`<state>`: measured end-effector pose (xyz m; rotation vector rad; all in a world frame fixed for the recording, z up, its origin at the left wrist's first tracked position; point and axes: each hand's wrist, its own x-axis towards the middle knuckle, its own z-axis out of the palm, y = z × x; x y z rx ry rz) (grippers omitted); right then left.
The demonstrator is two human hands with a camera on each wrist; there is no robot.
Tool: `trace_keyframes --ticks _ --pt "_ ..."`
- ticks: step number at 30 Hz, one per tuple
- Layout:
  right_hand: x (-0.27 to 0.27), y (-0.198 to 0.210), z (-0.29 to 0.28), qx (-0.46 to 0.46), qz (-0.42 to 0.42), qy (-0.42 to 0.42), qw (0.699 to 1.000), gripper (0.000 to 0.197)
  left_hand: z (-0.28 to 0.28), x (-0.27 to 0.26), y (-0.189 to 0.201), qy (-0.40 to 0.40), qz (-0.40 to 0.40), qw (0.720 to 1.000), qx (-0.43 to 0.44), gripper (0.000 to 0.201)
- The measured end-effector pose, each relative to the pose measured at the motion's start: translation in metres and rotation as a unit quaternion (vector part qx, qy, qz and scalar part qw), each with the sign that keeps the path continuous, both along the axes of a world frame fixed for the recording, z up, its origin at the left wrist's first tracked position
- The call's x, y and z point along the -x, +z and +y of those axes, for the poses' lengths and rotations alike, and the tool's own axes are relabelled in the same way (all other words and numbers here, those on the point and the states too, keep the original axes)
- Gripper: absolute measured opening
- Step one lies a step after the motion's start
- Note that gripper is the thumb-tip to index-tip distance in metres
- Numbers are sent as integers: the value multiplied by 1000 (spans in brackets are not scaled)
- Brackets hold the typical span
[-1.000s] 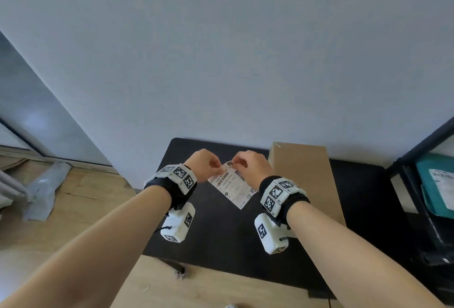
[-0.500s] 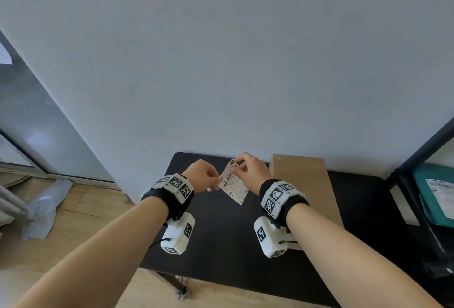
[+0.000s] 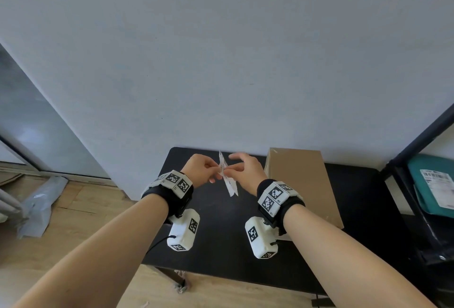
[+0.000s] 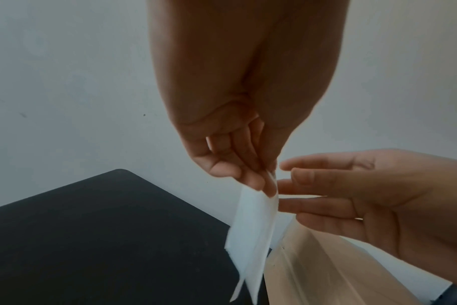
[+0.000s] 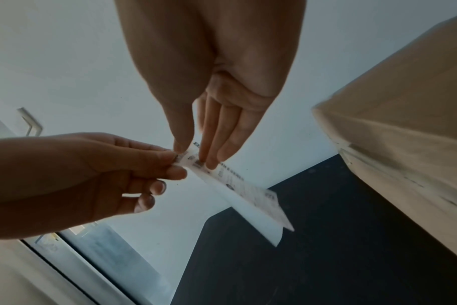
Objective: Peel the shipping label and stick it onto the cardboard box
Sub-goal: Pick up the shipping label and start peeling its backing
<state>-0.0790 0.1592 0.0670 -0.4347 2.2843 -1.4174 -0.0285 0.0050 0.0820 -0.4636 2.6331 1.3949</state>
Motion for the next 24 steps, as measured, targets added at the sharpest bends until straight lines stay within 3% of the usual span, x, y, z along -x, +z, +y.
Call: trace_keyframes --ticks 2,8,24 --pt "1 1 0 -14 25 21 999 30 1 0 2 2 6 1000 -10 14" --pt "2 2 0 7 20 26 999 18 9 2 9 -3 20 999 -24 19" --pt "4 -2 7 43 -25 -31 998 16 20 0 11 13 22 1000 -17 17"
